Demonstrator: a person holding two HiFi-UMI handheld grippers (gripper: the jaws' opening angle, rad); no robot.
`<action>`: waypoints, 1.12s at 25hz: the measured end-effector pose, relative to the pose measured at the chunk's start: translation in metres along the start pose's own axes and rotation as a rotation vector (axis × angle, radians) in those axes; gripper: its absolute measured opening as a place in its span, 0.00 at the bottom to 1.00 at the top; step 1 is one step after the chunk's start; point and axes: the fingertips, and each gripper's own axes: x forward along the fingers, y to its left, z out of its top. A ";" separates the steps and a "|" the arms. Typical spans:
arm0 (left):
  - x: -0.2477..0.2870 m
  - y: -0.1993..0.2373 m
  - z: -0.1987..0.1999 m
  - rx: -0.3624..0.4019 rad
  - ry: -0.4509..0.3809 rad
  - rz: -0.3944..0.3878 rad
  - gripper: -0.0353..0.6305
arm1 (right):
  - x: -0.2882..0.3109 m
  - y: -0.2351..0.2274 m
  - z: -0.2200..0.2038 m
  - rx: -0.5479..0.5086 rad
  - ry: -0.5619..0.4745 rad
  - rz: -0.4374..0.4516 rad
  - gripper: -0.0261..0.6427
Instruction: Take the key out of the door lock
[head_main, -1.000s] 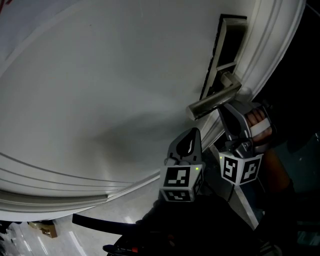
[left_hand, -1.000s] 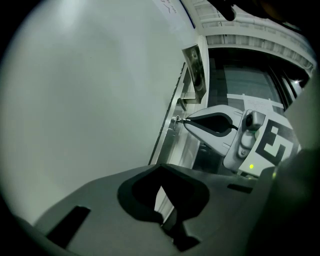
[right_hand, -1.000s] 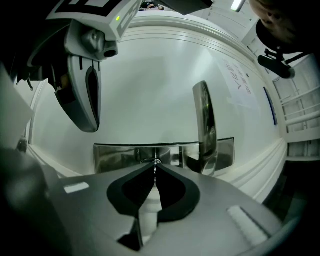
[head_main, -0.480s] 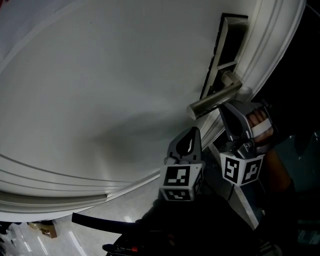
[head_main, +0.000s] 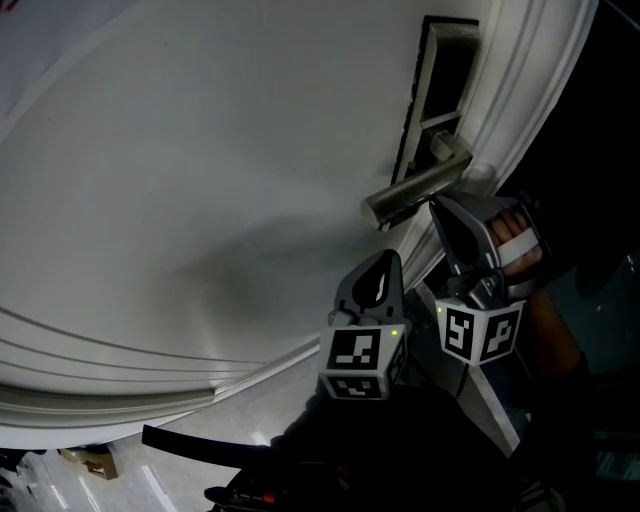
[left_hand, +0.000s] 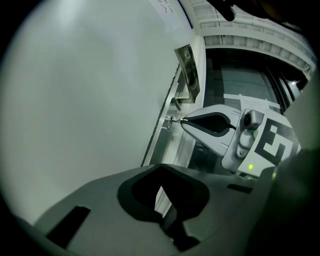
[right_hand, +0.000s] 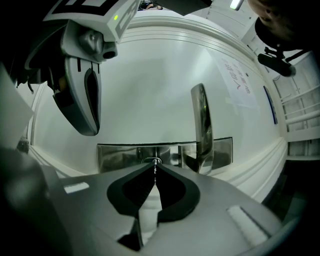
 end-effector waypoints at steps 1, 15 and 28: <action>0.000 0.000 0.000 0.000 0.000 0.002 0.05 | 0.000 0.000 0.000 -0.001 -0.001 0.001 0.06; 0.001 0.020 0.003 0.008 -0.002 0.054 0.05 | 0.000 0.000 -0.002 -0.007 -0.006 -0.010 0.06; 0.002 0.018 0.006 0.010 -0.012 0.042 0.05 | 0.000 0.001 -0.001 -0.001 -0.003 -0.006 0.06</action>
